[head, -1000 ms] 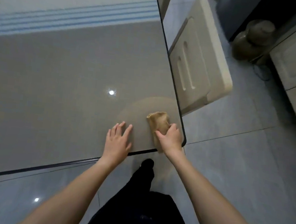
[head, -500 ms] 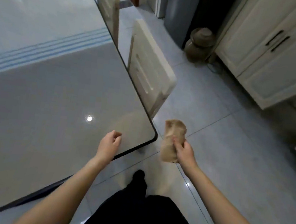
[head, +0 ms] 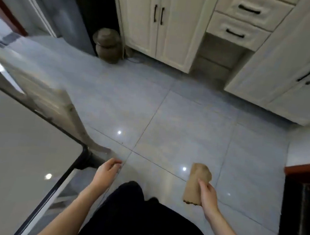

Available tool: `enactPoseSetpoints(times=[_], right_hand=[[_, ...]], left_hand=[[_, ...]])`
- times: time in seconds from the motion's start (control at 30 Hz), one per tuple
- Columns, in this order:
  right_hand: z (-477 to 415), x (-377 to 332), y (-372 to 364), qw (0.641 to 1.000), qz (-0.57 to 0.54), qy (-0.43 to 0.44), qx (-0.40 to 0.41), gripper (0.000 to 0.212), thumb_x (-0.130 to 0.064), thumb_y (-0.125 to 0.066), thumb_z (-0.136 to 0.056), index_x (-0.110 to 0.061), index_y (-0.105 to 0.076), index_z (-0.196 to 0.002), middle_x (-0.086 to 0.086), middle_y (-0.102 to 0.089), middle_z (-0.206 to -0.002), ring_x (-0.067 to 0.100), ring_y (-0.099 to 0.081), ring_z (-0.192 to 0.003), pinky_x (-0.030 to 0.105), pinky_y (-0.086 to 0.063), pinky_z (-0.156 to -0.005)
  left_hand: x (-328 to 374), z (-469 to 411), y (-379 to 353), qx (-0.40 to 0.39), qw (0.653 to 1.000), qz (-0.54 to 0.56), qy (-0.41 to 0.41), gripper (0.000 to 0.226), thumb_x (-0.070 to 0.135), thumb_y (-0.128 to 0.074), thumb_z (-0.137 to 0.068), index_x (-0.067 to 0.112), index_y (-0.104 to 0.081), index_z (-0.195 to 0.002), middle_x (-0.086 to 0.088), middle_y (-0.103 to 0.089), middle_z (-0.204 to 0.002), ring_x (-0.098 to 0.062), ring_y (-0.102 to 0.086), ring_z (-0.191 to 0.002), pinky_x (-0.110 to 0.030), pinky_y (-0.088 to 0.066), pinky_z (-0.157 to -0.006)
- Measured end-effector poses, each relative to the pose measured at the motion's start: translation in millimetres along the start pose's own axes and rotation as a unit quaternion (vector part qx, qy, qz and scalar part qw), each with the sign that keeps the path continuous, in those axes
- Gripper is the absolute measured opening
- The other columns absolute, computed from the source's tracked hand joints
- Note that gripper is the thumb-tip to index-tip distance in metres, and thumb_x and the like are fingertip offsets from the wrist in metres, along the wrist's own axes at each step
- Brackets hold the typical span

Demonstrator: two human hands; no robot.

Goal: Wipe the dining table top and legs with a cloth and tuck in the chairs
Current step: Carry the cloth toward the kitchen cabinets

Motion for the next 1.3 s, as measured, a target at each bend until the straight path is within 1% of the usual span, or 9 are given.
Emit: enactPoseSetpoints(times=[0.07, 0.2, 0.33, 0.4, 0.5, 0.63, 0.83, 1.07, 1.3], right_hand=[[-14, 0, 11, 1.0, -0.001, -0.006, 0.012, 0.029, -0.031, -0.061, -0.093, -0.004, -0.065, -0.104, 0.013, -0.07, -0.097, 0.031, -0.066, -0.092, 0.049, -0.054, -0.083], [-35, -39, 4, 1.0, -0.01, -0.007, 0.007, 0.027, -0.029, -0.063, -0.091, -0.004, -0.064, -0.1, 0.007, -0.067, -0.09, 0.025, -0.063, -0.086, 0.042, -0.052, -0.078], [-84, -94, -12, 1.0, 0.006, 0.006, -0.018, 0.025, -0.03, -0.062, -0.092, -0.007, -0.064, -0.098, 0.001, -0.067, -0.088, 0.02, -0.064, -0.083, 0.042, -0.054, -0.075], [-113, -121, -19, 1.0, 0.001, 0.008, -0.023, 0.025, -0.03, -0.061, -0.093, -0.006, -0.063, -0.1, 0.004, -0.067, -0.091, 0.02, -0.064, -0.084, 0.038, -0.053, -0.073], [-157, -165, -28, 1.0, -0.005, 0.004, -0.024, 0.029, -0.034, -0.061, -0.092, -0.006, -0.064, -0.102, 0.007, -0.069, -0.095, 0.025, -0.066, -0.089, 0.04, -0.053, -0.073], [-205, -227, -23, 0.999, -0.026, -0.016, 0.015, 0.03, -0.034, -0.061, -0.092, -0.006, -0.063, -0.103, 0.008, -0.068, -0.093, 0.028, -0.066, -0.084, 0.034, -0.052, -0.062], [-264, -299, -1, 0.994, -0.055, -0.026, 0.091, 0.032, -0.033, -0.06, -0.093, -0.003, -0.061, -0.103, 0.016, -0.065, -0.096, 0.034, -0.064, -0.082, 0.034, -0.052, -0.055], [-338, -356, 27, 0.977, -0.137, -0.061, 0.152, 0.027, -0.025, -0.059, -0.094, -0.001, -0.06, -0.107, 0.021, -0.064, -0.103, 0.035, -0.064, -0.09, 0.051, -0.054, -0.081], [-457, -499, 29, 0.985, -0.122, -0.015, 0.118, 0.026, -0.027, -0.059, -0.094, -0.002, -0.061, -0.099, 0.015, -0.065, -0.088, 0.035, -0.064, -0.086, 0.051, -0.055, -0.082]], left_hand=[[4, -7, -9, 0.0, 1.0, -0.01, 0.014, 0.017, 0.022, -0.054, -0.089, 0.016, -0.067, -0.099, -0.003, -0.07, -0.091, -0.018, -0.066, -0.086, -0.037, -0.052, -0.082], [4, -22, -4, 0.012, 0.998, -0.032, 0.044, 0.019, 0.021, -0.052, -0.089, 0.021, -0.07, -0.092, 0.002, -0.073, -0.088, -0.014, -0.065, -0.082, -0.033, -0.049, -0.073], [18, -51, 1, 0.052, 0.995, -0.004, 0.088, 0.023, 0.005, -0.052, -0.091, 0.018, -0.068, -0.082, 0.0, -0.067, -0.075, -0.017, -0.059, -0.071, -0.027, -0.044, -0.063], [25, -79, 2, 0.061, 0.993, -0.001, 0.104, 0.015, 0.017, -0.055, -0.085, 0.02, -0.068, -0.078, -0.002, -0.068, -0.074, -0.02, -0.06, -0.072, -0.034, -0.046, -0.067], [42, -141, 3, 0.056, 0.989, 0.026, 0.132, 0.023, 0.03, -0.051, -0.074, 0.017, -0.068, -0.082, -0.009, -0.07, -0.082, -0.026, -0.064, -0.078, -0.041, -0.05, -0.075], [118, -220, -5, 0.008, 0.994, 0.011, 0.11, 0.019, 0.006, -0.046, -0.095, 0.007, -0.065, -0.092, -0.014, -0.067, -0.088, -0.025, -0.06, -0.075, -0.03, -0.046, -0.065], [253, -338, -34, -0.083, 0.995, -0.045, 0.026, 0.021, 0.011, -0.045, -0.096, 0.015, -0.065, -0.094, -0.003, -0.068, -0.088, -0.016, -0.063, -0.08, -0.024, -0.045, -0.067], [363, -456, -83, -0.116, 0.992, -0.045, -0.005, 0.023, 0.006, -0.047, -0.093, 0.019, -0.064, -0.087, -0.004, -0.067, -0.084, -0.017, -0.06, -0.075, -0.022, -0.043, -0.064], [444, -552, -111, -0.077, 0.997, -0.017, 0.013, 0.021, 0.003, -0.046, -0.095, 0.011, -0.065, -0.088, -0.009, -0.065, -0.084, -0.022, -0.059, -0.075, -0.02, -0.043, -0.062]])
Point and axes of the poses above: each hand's wrist, its own z-axis away from the middle knuckle, its own y-axis out of the back of the hand, x = y × z, the point moved 4 cm from there along -z, towards the middle knuckle
